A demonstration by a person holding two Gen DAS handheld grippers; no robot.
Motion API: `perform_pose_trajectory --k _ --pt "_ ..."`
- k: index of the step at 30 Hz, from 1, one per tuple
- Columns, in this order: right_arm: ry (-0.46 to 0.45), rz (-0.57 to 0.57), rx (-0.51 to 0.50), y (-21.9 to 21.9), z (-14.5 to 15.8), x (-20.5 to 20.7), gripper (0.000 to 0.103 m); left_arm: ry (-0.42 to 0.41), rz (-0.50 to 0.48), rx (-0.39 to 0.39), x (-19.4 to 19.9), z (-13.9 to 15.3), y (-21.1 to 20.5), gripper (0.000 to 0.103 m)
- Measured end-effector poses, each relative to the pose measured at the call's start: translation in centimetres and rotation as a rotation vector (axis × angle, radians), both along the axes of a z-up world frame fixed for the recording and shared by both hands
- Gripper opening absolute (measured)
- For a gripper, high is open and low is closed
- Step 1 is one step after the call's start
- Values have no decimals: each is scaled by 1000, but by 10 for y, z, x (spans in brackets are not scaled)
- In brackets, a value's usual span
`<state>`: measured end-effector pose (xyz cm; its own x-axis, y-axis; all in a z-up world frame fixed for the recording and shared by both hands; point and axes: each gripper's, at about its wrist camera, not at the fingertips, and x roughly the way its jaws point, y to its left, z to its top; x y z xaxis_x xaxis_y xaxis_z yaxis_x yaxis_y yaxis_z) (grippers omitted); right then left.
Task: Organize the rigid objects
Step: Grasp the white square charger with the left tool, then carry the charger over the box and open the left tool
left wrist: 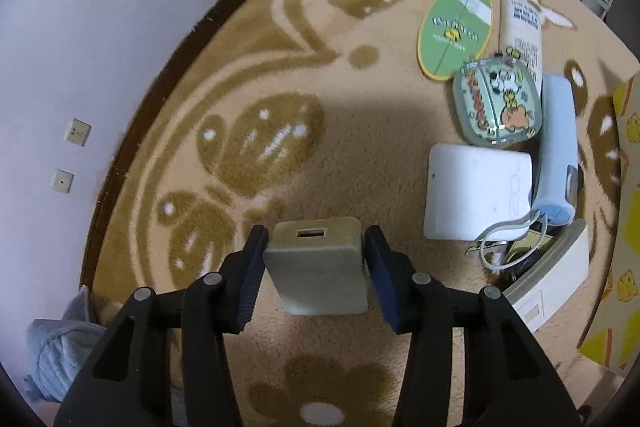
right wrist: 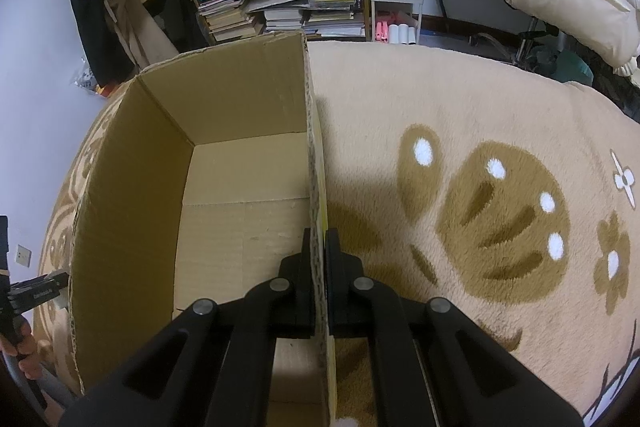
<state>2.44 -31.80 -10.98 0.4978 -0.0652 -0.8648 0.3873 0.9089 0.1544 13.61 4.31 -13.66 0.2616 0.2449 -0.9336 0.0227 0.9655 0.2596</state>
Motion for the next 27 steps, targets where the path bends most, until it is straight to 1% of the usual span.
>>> perform_pose_trajectory --k 3,7,12,15,20,24,27 --pt "0 -2 2 1 0 1 5 -51 -29 1 -10 13 -5 47" --pt "0 0 0 0 0 0 5 -122 -100 16 -18 31 -13 47" --pt "0 0 0 1 -1 1 5 -233 -180 -30 -28 68 -29 47" --pt "1 2 -1 1 -1 1 5 -294 -233 -39 -36 87 -44 47" --pt "5 11 -7 2 -2 0 5 -386 -327 -86 -48 120 -74 47" --pt "7 12 -9 3 -2 0 5 -441 -403 -101 -54 139 -104 47" --pt "18 16 -13 4 -3 1 5 -479 -464 -122 -60 147 -125 47"
